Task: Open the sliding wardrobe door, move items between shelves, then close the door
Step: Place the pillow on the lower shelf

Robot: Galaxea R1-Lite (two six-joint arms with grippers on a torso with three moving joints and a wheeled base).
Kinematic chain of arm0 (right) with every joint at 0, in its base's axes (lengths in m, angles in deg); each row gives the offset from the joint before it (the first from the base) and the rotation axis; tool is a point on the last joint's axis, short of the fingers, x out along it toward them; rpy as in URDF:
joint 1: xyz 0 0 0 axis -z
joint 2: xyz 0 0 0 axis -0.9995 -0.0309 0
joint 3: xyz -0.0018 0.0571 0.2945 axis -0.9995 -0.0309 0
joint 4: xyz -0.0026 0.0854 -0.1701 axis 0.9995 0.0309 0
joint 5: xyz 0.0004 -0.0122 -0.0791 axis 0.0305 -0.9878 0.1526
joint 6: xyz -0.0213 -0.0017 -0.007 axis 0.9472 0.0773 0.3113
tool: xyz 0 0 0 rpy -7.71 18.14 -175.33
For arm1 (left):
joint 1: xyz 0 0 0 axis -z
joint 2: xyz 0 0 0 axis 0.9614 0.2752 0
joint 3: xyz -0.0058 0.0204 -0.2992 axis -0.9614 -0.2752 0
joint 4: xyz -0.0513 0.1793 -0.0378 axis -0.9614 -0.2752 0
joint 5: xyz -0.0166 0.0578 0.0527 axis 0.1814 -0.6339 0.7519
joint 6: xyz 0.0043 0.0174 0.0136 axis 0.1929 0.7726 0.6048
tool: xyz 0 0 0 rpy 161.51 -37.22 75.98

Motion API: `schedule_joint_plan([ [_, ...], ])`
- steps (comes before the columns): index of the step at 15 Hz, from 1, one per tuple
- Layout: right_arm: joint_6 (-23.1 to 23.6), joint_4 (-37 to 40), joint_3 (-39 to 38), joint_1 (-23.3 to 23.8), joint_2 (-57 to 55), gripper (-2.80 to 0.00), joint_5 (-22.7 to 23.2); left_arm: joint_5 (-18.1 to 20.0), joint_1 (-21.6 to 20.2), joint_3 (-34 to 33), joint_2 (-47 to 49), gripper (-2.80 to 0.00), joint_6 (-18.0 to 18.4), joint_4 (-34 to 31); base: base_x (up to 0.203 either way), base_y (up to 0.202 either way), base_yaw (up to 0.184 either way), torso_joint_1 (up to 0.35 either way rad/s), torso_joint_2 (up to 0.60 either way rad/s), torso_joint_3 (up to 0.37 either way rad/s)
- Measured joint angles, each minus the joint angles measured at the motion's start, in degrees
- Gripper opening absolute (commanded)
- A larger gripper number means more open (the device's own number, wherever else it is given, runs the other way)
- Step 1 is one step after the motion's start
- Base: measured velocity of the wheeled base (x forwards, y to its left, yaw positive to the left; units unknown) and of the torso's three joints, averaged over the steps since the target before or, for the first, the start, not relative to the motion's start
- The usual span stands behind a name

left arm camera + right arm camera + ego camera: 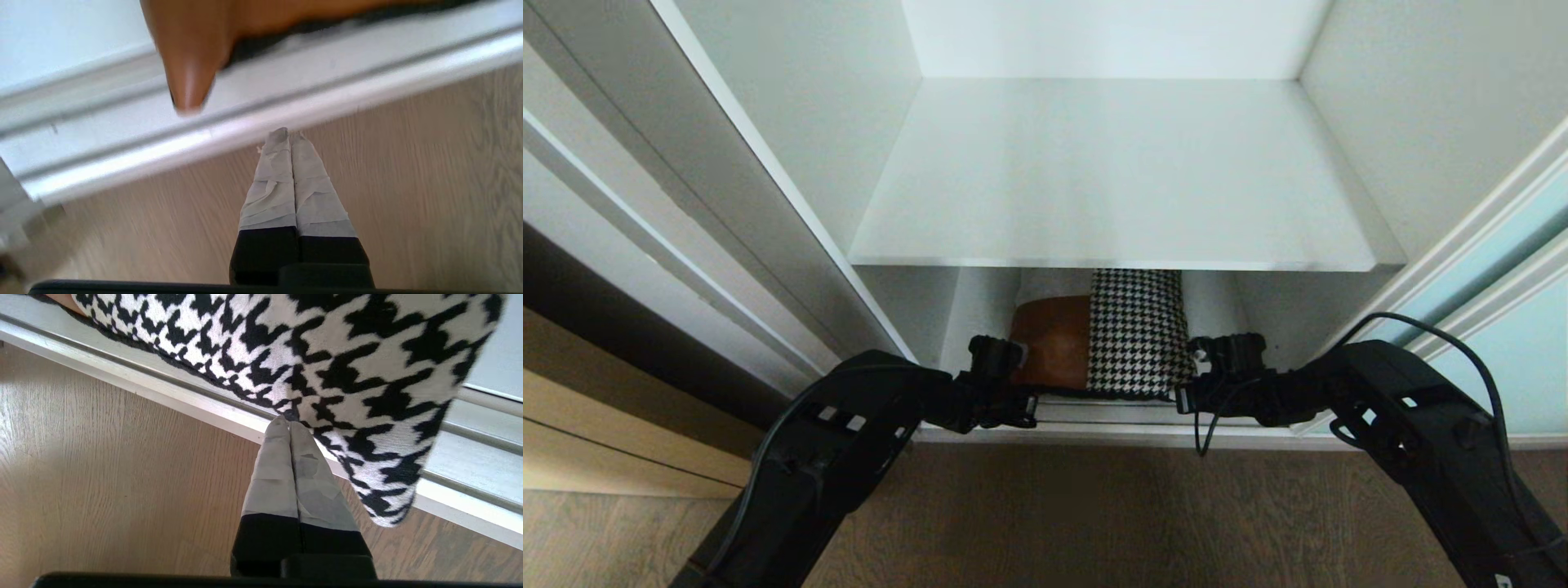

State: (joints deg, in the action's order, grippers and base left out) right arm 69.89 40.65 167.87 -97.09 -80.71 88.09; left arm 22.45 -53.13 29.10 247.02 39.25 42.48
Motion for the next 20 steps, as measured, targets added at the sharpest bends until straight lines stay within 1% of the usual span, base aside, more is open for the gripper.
schedule_joint_plan([
  [3,-0.1,-0.1,-0.8,0.0,0.5,-2.8,0.0,-0.2,-0.4,0.0,1.2,-2.8,0.2,8.7,0.0,0.0,0.0,0.0,0.0,0.0],
  [4,-0.1,-0.1,-0.9,0.0,0.6,-2.8,0.0,-0.2,-0.5,0.0,1.6,-2.8,0.5,11.1,0.0,0.0,0.0,0.0,0.0,0.0],
  [5,-0.1,-0.2,-1.0,0.0,0.7,-2.8,0.0,-0.2,-0.6,0.1,1.8,-2.8,0.5,11.9,0.0,0.0,0.0,0.0,0.0,0.0],
  [7,0.0,-0.1,-1.1,0.0,0.8,-2.8,0.0,-0.3,-0.6,-0.3,2.0,-2.8,0.4,11.1,0.0,0.0,0.0,0.0,0.0,0.0],
  [9,0.0,0.0,-1.1,-0.1,1.0,-2.8,0.0,-0.3,-0.7,-0.8,1.3,-2.8,-0.5,7.9,0.0,0.0,0.0,0.0,0.0,0.0],
  [12,0.4,-0.1,-2.2,-0.5,1.2,-2.8,0.0,1.6,-0.8,-4.4,-1.8,-2.8,-4.3,4.4,0.0,0.0,0.0,0.0,0.0,0.0],
  [16,0.7,-0.1,-2.5,-1.0,1.3,-2.8,0.0,1.5,-0.8,-6.0,-2.1,-2.8,-3.0,4.7,0.0,0.0,0.0,0.0,0.0,0.0],
  [20,0.8,-0.1,-2.4,-1.2,1.2,-2.8,0.0,1.5,-0.9,-5.5,-1.4,-2.8,-3.1,5.6,0.0,0.0,0.0,0.0,0.0,0.0],
])
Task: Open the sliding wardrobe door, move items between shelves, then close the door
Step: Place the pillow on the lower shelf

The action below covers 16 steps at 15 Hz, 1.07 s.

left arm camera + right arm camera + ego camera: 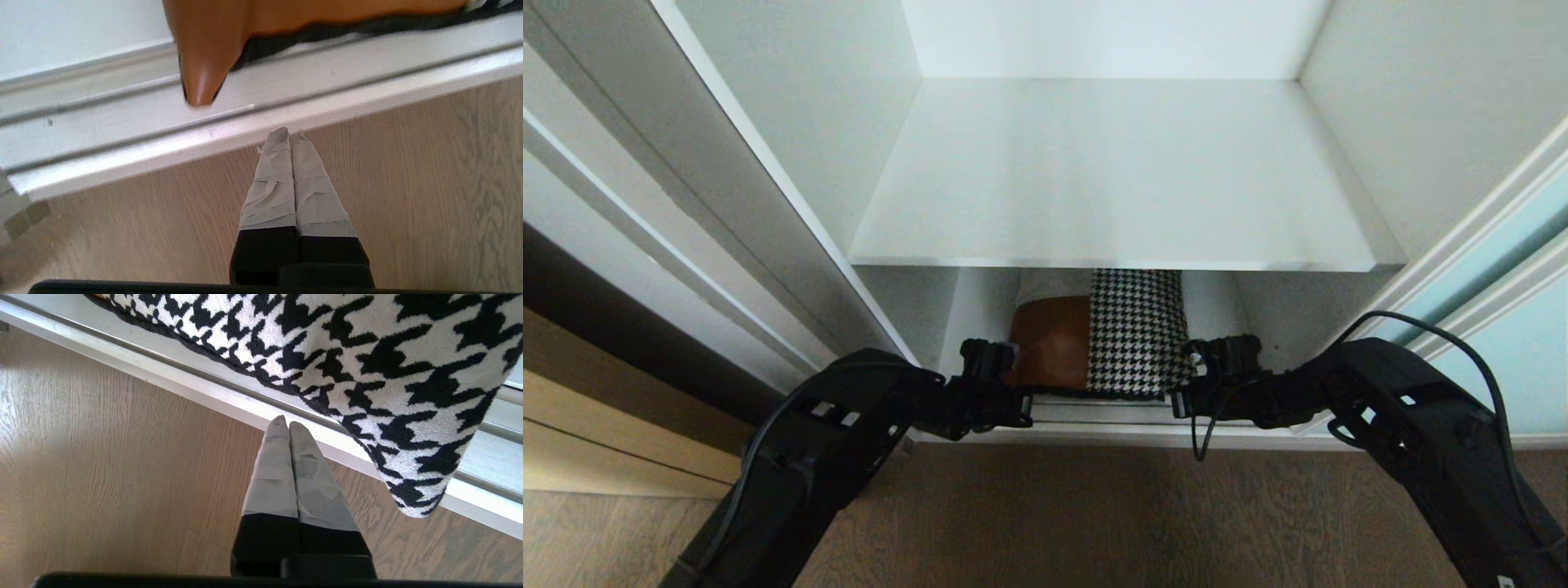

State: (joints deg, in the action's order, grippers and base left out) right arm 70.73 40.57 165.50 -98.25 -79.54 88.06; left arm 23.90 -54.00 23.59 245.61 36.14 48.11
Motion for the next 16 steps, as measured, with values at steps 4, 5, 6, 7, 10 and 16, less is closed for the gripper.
schedule_joint_plan([
  [4,-0.1,0.2,0.0,-0.1,0.0,-2.8,0.1,0.0,0.0,0.6,0.6,-2.8,-0.3,1.4,0.0,0.0,0.0,0.0,0.0,0.0],
  [5,-0.1,0.9,0.1,-0.3,0.0,-2.8,0.2,0.1,0.0,0.9,0.7,-2.8,-0.3,1.2,0.0,0.0,0.0,0.0,0.0,0.0],
  [6,-0.1,1.0,0.7,-0.5,-0.1,-2.8,0.3,0.0,0.0,1.2,0.8,-2.8,-0.2,1.0,0.0,0.0,0.0,0.0,0.0,0.0],
  [7,-0.1,1.9,1.4,-0.7,-0.2,-2.8,0.3,0.0,0.0,1.2,0.8,-2.8,-0.3,1.3,0.0,0.0,0.0,0.0,0.0,0.0],
  [10,-0.1,6.9,3.7,-1.3,-0.4,-2.8,1.4,0.1,0.0,0.3,0.7,-2.8,-0.2,1.2,0.0,0.0,0.0,0.0,0.0,0.0],
  [16,-0.6,8.3,6.0,-2.2,-0.8,-2.8,3.1,0.1,0.0,0.0,0.7,-2.8,0.1,1.7,0.0,0.0,0.0,0.0,0.0,0.0],
])
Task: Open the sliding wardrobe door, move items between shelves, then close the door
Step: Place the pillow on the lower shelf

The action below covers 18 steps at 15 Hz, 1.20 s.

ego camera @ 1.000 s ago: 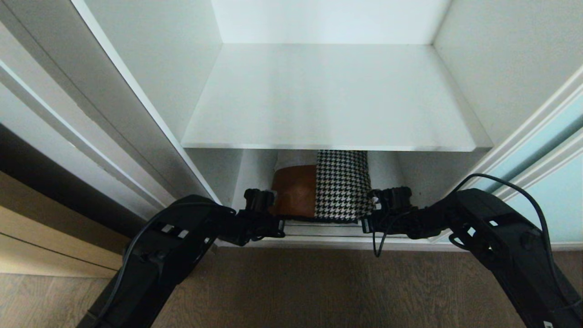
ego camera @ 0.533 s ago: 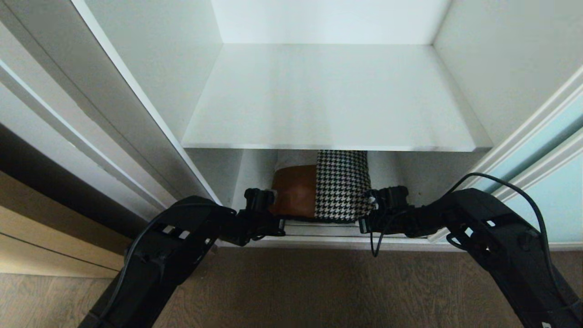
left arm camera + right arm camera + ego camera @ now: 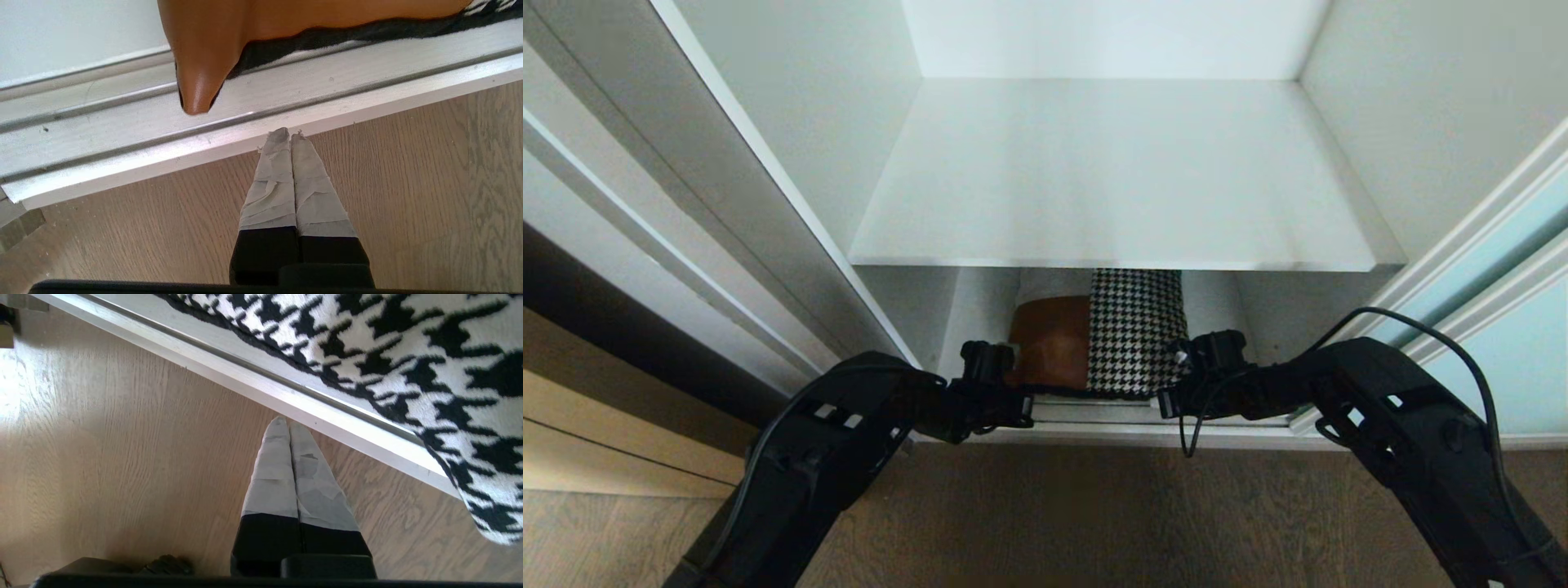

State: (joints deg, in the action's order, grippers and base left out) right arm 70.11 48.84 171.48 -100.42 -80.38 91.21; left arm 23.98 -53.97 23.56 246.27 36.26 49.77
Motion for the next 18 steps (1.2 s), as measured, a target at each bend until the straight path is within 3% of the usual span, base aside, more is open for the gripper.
schedule_joint_plan([
  [4,0.4,1.4,0.5,-0.5,-0.2,-2.8,0.4,0.1,0.0,0.9,0.1,-2.8,-0.4,-0.6,0.0,0.0,0.0,0.0,0.0,0.0],
  [7,4.6,2.2,0.6,-1.5,-0.2,-2.8,-0.2,0.1,0.0,0.7,0.1,-2.8,-0.8,-0.3,0.0,0.0,0.0,0.0,0.0,0.0],
  [13,5.2,3.5,0.7,-1.4,-0.2,-2.8,-1.5,0.1,0.0,1.1,0.2,-2.8,-0.6,0.0,0.0,0.0,0.0,0.0,0.0,0.0],
  [15,5.2,0.3,0.7,-1.4,-0.3,-2.8,-1.8,0.1,0.0,1.2,0.3,-2.8,-0.6,0.1,0.0,0.0,0.0,0.0,0.0,0.0],
  [18,5.4,-10.6,0.7,-1.2,-1.4,-2.8,-4.4,0.1,0.0,1.2,0.3,-2.8,-0.8,0.1,0.0,0.0,0.0,0.0,0.0,0.0],
])
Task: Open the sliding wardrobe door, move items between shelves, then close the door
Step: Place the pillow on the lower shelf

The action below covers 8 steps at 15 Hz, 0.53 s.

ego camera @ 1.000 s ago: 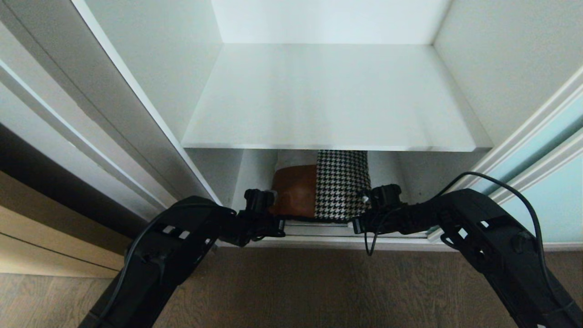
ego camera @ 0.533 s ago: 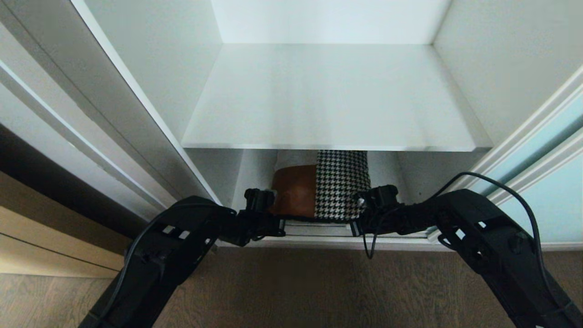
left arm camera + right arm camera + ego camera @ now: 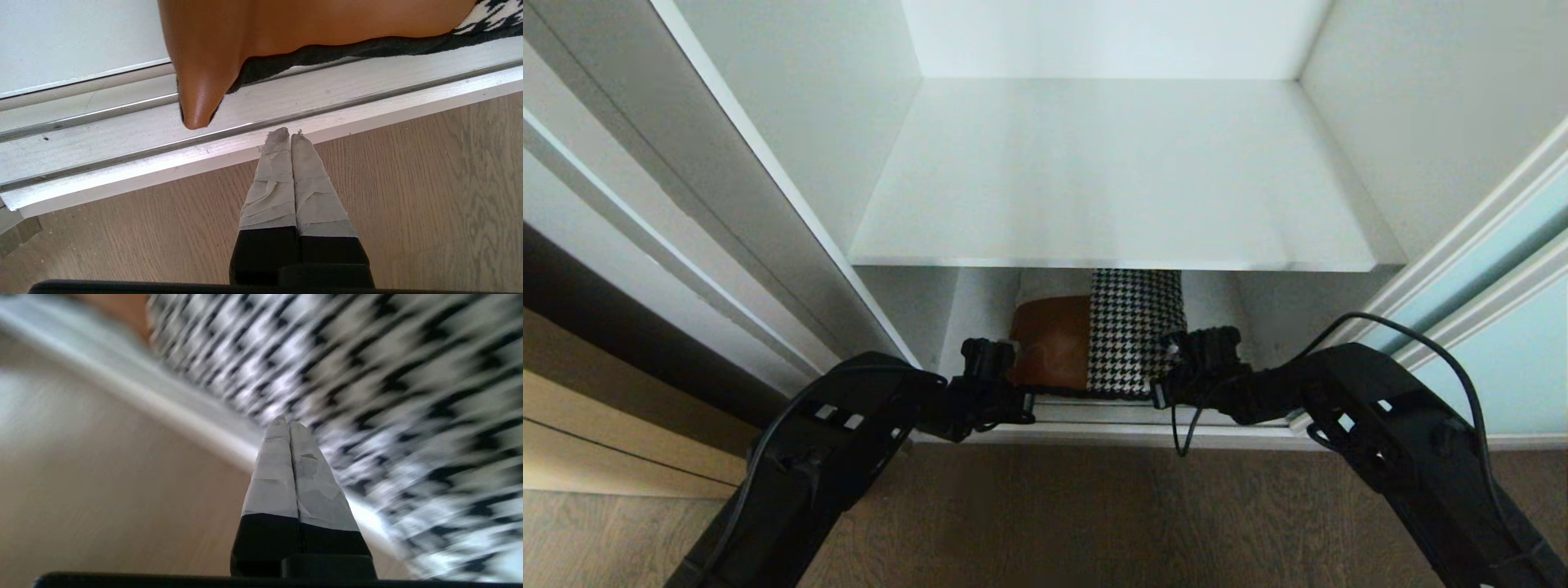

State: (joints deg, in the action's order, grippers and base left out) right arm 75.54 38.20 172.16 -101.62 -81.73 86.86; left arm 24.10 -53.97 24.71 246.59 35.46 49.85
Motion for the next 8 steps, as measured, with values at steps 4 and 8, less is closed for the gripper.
schedule_joint_plan([
  [4,2.3,-2.1,0.0,0.7,-1.5,-2.8,-2.3,0.1,0.1,0.1,0.0,-2.8,0.0,-0.1,0.0,0.0,0.0,0.0,0.0,0.0],
  [8,2.3,-0.2,0.0,1.1,-1.8,-2.8,-2.3,1.0,0.0,0.9,0.0,-2.8,0.2,-1.7,0.0,0.0,0.0,0.0,0.0,0.0],
])
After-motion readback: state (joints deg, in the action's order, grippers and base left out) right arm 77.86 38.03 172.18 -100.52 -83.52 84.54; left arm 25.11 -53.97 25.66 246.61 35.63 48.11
